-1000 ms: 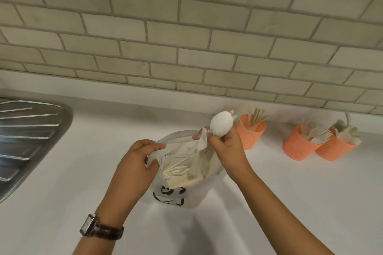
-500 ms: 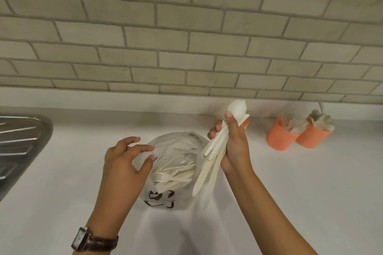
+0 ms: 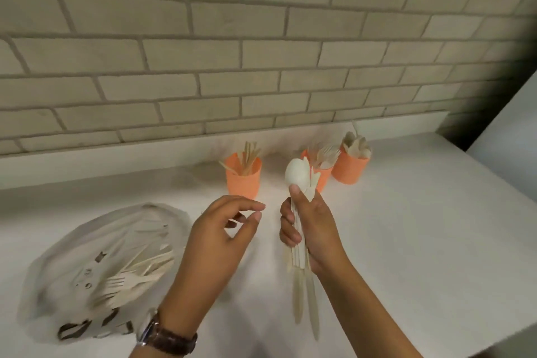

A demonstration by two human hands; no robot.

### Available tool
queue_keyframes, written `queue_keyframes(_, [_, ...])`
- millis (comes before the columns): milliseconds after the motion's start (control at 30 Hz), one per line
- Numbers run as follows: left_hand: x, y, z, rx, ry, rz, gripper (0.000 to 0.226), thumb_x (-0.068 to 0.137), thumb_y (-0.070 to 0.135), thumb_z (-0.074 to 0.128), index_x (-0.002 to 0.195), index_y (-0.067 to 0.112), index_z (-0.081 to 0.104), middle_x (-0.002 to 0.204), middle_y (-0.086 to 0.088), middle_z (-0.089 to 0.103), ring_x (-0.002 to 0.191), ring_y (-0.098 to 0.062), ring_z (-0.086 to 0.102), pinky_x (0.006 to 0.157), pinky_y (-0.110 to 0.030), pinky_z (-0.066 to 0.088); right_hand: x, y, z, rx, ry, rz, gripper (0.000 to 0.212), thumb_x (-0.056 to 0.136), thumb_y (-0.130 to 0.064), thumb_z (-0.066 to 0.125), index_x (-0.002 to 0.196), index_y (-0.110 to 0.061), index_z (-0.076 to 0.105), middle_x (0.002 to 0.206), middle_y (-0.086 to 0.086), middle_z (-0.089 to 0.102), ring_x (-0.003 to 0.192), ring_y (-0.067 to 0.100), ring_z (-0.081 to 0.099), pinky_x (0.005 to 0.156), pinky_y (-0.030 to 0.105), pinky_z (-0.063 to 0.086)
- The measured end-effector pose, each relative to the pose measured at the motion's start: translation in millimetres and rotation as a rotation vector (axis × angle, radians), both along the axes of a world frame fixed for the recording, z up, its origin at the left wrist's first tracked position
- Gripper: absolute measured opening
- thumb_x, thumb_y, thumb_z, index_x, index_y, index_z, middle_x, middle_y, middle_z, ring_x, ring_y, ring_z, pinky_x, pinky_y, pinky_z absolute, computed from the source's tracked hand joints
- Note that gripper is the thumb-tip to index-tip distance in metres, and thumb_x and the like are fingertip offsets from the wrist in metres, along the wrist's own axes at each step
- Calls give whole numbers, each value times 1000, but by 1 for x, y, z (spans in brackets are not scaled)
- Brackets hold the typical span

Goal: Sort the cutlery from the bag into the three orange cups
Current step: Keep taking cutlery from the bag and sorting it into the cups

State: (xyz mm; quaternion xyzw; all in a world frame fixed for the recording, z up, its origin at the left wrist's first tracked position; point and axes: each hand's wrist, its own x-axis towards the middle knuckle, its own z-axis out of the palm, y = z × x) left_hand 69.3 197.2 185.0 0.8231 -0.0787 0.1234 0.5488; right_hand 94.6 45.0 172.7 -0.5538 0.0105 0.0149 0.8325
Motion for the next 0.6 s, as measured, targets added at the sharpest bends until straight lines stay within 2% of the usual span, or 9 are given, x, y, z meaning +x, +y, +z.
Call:
queue_keyframes(100, [14,-56,-4,-50,103,-40,14,81,24,67,76,36,68,88,23,66,72,-4,57,64,-9,42,2,-46,-2,-133,-6,-40,32,89,-40,53,95,-11,44,51,2,44,32,15,34,39,22,33])
queue_keyframes(233, [29,-128,-12,-71,201,-90,3,75,36,70,72,34,70,81,15,69,62,-3,51,59,-10,40,10,-105,-4,-190,19,-108,42,85,-47,55,98,-8,48,55,4,49,33,15,38,40,24,35])
queue_keyframes(367, [43,-189,-21,-110,287,-57,13,69,42,72,75,30,70,77,11,68,55,-1,45,54,-10,40,21,-157,-6,-227,51,-55,27,88,-38,55,99,-13,50,49,-4,57,32,13,39,37,20,34])
queue_keyframes(467, [50,-227,-21,-192,350,-57,9,73,35,72,75,26,71,69,11,68,57,-5,48,54,-8,40,28,-194,-12,-209,82,6,21,87,-33,61,95,-14,53,50,-2,54,33,14,40,37,20,34])
queue_keyframes(533, [53,-245,-17,-299,410,-83,16,79,33,66,73,19,71,56,15,63,53,1,51,55,-6,40,33,-214,-16,-270,75,26,14,88,-22,65,86,-15,54,48,-2,51,34,15,40,38,21,34])
queue_keyframes(600, [56,-260,-15,-354,447,-58,22,80,35,62,74,16,71,52,17,60,52,5,51,55,-5,40,38,-229,-17,-341,54,43,15,81,-18,68,84,-16,53,48,-5,51,34,14,41,38,21,34])
